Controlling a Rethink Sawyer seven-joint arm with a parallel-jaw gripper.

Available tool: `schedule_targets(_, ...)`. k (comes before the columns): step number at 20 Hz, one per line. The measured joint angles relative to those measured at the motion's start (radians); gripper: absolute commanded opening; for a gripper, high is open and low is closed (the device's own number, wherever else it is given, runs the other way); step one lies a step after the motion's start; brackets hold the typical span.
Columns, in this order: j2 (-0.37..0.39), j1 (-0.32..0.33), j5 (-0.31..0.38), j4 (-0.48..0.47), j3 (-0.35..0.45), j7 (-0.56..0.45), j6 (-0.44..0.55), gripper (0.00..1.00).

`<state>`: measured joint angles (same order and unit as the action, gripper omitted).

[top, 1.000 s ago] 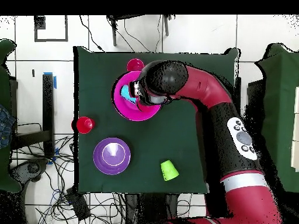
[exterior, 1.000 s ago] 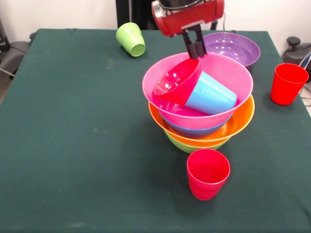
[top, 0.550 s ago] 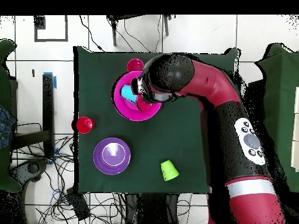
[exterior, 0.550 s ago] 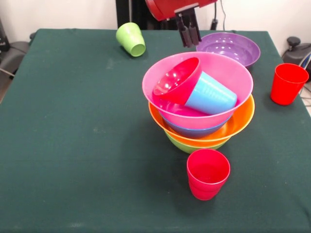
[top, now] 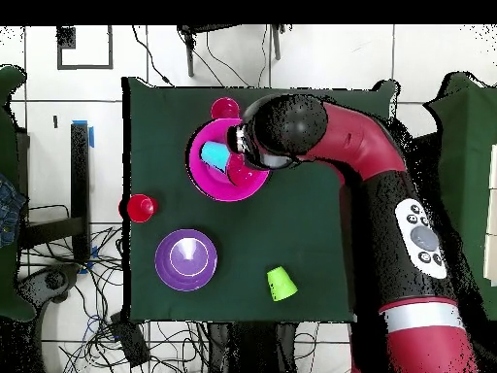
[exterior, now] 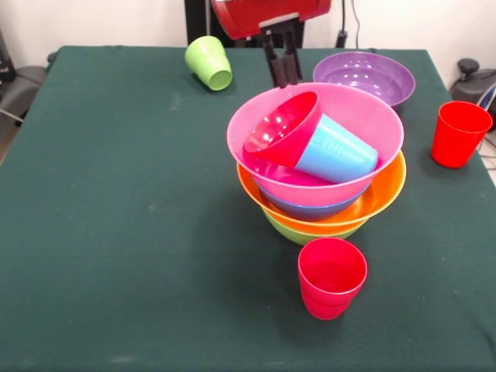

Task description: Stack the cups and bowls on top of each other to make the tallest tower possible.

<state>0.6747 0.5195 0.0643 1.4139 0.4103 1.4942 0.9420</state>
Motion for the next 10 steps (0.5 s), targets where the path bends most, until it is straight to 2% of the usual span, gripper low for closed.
schedule_targets(10, -0.012, 0.002, 0.062, 0.003, -0.035, 0.0, -0.036, 0.0)
